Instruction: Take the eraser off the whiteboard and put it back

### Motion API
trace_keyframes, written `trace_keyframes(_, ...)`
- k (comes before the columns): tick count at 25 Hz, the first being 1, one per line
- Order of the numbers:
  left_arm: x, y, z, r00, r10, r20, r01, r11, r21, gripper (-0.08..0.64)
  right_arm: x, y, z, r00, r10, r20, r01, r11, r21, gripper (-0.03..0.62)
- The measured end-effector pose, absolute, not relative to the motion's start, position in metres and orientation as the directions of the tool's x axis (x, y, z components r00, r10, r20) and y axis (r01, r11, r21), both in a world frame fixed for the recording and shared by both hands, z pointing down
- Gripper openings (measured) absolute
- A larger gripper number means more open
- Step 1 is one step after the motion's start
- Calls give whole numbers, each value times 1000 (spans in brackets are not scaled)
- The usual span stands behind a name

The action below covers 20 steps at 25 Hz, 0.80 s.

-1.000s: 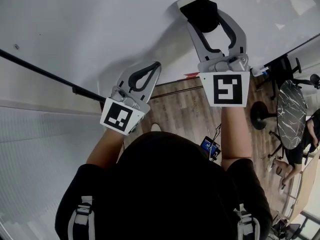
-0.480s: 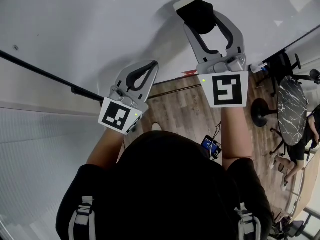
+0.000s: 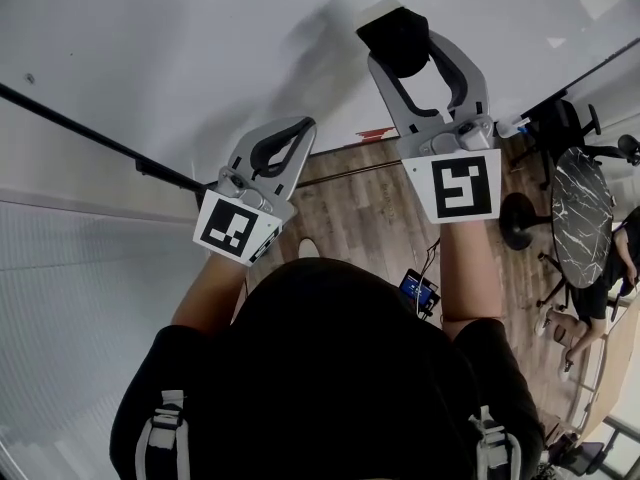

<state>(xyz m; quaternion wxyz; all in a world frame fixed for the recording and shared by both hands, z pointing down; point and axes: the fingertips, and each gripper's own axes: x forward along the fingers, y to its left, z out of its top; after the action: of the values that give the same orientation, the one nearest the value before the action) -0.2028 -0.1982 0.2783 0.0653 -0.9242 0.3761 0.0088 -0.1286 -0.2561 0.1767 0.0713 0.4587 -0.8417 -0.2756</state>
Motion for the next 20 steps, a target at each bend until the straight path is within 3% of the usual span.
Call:
trace_keyframes(5, -169, -156, 291, 695, -716, -63, -718, -687, -110, 5, -88, -211, 201, -622, -771, -133, -741, 526, 416, 219)
trace_keyframes(15, -129, -109, 296, 708, -704, -58, -704, -699, -124, 5, -47, -170, 236, -658, -746, -97, -722, 590, 361, 219)
trace_keyframes(20, -111, -84, 300, 698, -714, -49, -714, -689, -129, 5, -27, -143, 254, -688, -717, -110, -719, 655, 233, 221)
